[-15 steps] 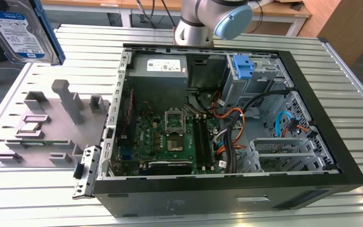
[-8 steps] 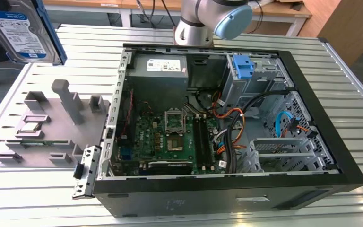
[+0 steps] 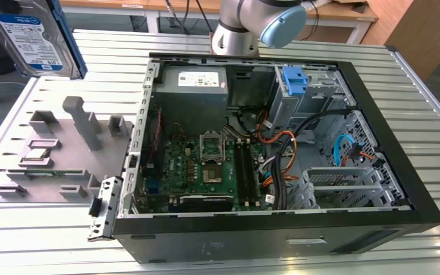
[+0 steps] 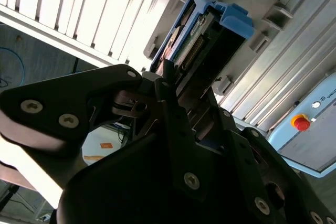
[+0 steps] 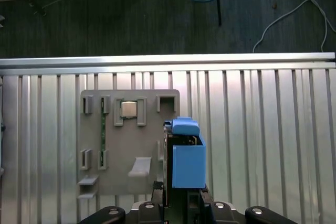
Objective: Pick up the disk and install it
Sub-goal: 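Pick up the disk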
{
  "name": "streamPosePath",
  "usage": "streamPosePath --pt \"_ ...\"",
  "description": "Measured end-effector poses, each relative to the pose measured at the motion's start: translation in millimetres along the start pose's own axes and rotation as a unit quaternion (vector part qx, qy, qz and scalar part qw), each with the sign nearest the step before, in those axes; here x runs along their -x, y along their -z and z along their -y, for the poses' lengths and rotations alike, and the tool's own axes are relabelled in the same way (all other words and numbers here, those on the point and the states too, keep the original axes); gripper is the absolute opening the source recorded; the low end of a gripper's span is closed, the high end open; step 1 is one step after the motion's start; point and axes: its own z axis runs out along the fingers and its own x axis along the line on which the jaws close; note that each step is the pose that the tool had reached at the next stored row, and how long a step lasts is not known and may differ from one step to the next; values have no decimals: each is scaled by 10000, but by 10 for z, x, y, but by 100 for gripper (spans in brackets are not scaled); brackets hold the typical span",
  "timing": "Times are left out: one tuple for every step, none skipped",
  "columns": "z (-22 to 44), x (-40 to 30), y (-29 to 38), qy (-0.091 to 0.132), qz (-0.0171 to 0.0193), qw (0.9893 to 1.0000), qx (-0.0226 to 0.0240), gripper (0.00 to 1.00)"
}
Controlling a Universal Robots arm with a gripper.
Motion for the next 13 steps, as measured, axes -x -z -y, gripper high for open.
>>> streamPosePath --pt "11 1 1 0 0 10000 0 35" --pt "19 1 0 0 0 10000 0 35" --pt "20 1 1 0 0 10000 0 35" --pt "20 1 1 0 0 10000 0 35" --pt "20 1 1 -1 0 10000 0 35" --pt "20 1 3 -1 0 10000 0 35" --pt "20 1 8 0 0 10000 1 35" --pt "20 2 13 0 0 10000 1 35" --pt "20 2 18 0 0 10000 1 35" --pt "20 2 23 0 0 10000 1 35" --pt "20 2 26 0 0 10000 1 35" --pt "20 3 27 0 0 10000 1 35" --pt "20 3 31 0 0 10000 1 35"
